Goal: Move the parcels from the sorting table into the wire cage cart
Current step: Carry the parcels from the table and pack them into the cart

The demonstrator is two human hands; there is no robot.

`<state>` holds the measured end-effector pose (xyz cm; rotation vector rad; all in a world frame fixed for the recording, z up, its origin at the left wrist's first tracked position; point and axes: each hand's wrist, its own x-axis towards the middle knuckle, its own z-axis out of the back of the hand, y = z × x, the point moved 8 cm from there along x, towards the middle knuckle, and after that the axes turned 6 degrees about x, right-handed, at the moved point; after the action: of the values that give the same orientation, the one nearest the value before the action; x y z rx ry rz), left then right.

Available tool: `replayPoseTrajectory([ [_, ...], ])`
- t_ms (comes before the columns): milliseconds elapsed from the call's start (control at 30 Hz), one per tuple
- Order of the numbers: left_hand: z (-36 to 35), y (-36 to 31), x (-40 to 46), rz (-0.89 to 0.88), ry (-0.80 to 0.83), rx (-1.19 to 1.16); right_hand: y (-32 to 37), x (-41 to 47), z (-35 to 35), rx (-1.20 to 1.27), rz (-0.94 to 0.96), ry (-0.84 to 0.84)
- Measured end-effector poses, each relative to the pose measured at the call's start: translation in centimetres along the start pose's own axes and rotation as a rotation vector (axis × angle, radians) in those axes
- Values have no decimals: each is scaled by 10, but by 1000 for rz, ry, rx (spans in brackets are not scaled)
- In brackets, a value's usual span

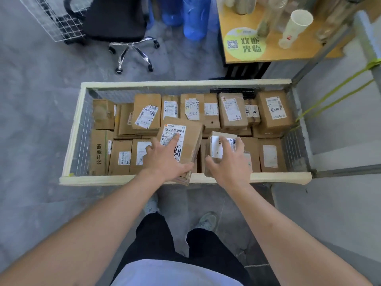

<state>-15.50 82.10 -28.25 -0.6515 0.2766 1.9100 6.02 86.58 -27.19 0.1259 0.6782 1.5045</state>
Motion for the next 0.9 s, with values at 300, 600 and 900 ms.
replayPoseTrajectory([
  [300,3,132,43,92,27,-57,100,19,-93,-13,45,82],
  [600,-20,251,101,161,77,-56,174,35,-197,-45,26,139],
  [900,-59,299,146,222,109,-111,193,60,-286,-14,-6,300],
])
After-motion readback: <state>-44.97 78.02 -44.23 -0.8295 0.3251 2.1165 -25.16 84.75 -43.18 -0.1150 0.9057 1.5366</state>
